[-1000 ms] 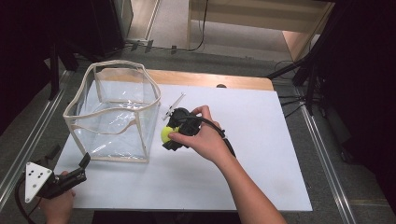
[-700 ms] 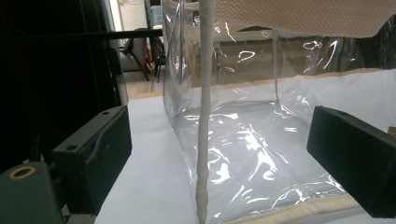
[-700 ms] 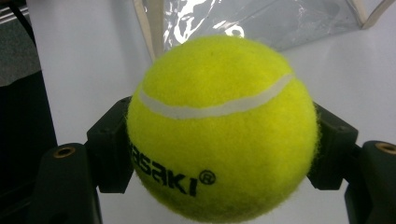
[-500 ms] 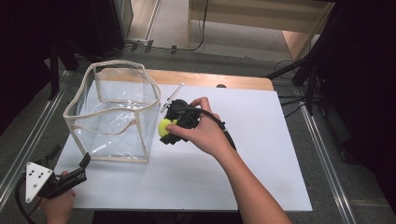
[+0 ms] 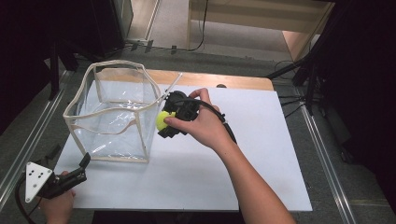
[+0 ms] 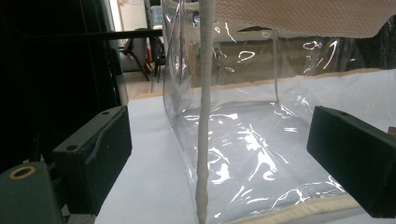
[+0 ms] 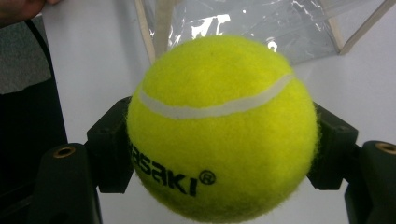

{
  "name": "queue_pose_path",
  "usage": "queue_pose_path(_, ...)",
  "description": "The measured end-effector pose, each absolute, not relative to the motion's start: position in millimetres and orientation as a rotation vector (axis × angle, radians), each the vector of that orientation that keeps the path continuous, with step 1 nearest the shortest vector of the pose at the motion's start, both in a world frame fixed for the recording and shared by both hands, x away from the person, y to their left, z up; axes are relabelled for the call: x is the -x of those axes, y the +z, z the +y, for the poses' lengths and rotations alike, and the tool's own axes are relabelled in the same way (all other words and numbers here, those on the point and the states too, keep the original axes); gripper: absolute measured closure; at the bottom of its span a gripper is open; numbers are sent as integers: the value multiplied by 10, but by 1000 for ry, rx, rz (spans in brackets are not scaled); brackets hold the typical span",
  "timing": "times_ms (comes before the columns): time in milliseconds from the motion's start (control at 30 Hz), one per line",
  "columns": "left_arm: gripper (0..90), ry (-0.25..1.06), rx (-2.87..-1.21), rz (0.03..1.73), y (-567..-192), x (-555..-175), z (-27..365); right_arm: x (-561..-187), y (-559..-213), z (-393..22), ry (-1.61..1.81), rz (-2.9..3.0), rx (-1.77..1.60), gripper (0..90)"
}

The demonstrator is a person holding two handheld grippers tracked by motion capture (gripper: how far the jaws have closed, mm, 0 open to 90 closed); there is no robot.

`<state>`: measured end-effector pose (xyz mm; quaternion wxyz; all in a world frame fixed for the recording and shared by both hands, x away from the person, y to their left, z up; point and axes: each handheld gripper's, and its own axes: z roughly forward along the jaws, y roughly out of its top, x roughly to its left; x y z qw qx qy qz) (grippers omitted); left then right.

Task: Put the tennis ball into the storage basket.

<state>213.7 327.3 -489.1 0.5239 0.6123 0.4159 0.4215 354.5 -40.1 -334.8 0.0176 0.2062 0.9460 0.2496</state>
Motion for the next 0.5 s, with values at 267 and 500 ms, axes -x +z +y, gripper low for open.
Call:
queue_pose_path(267,69,1006,-1464,998,-4890,-2137,3274,-3600,-3219,-363,782,2928,-640,237)
queue_pose_path(500,69,1006,-1461,998,-4890,-2139,3274,-3671,-3147,-316,779,2925,-627,237)
